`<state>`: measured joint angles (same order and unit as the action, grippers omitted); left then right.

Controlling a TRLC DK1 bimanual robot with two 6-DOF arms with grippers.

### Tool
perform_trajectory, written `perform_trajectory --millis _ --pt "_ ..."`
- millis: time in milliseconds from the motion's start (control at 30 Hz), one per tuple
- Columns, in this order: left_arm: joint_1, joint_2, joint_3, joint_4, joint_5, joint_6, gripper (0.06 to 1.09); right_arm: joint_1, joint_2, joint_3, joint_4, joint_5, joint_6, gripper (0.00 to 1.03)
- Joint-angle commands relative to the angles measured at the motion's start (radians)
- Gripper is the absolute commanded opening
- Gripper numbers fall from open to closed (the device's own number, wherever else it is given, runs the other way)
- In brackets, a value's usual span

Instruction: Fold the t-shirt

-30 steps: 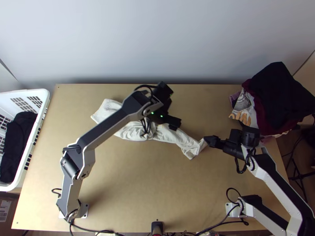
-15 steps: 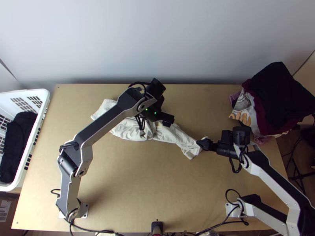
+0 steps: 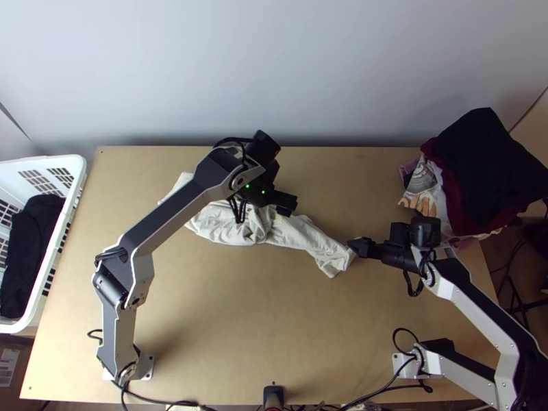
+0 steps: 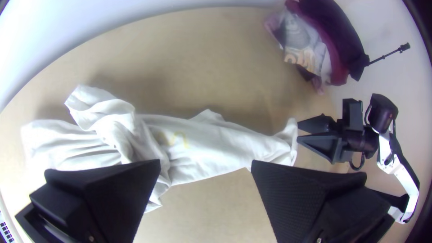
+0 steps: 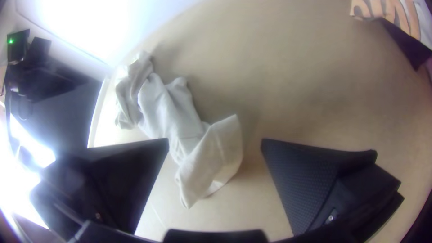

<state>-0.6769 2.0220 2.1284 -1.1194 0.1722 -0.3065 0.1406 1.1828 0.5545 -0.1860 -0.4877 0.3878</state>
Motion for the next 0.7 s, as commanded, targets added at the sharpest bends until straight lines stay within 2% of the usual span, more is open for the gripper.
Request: perform_trajectory --millis 0,367,467,600,633,667 --pt "0.011 -0.005 -0.002 -0.01 0.0 0.012 1.04 -0.044 -0.002 0.005 -0.009 0.0 -0.038 0.96" --pt "0.014 -0.005 -0.002 -0.023 0.0 0.03 1.04 0.074 0.043 0.056 -0.001 -0.002 0.008 0.95" --pt "0.016 -0.006 -0.002 -0.031 0.0 0.035 1.04 0.109 0.044 0.065 -0.003 -0.002 0.01 0.84" --pt "0.022 -0.006 -0.002 -0.04 -0.002 0.037 1.04 0.129 0.046 0.071 -0.012 -0.002 0.013 0.84" --pt "0.022 -0.006 -0.002 -0.043 -0.002 0.037 1.04 0.129 0.046 0.073 -0.02 -0.002 0.013 0.8" --pt "0.022 -0.006 -0.002 -0.049 0.0 0.037 1.04 0.129 0.041 0.073 -0.018 0.0 0.008 0.66"
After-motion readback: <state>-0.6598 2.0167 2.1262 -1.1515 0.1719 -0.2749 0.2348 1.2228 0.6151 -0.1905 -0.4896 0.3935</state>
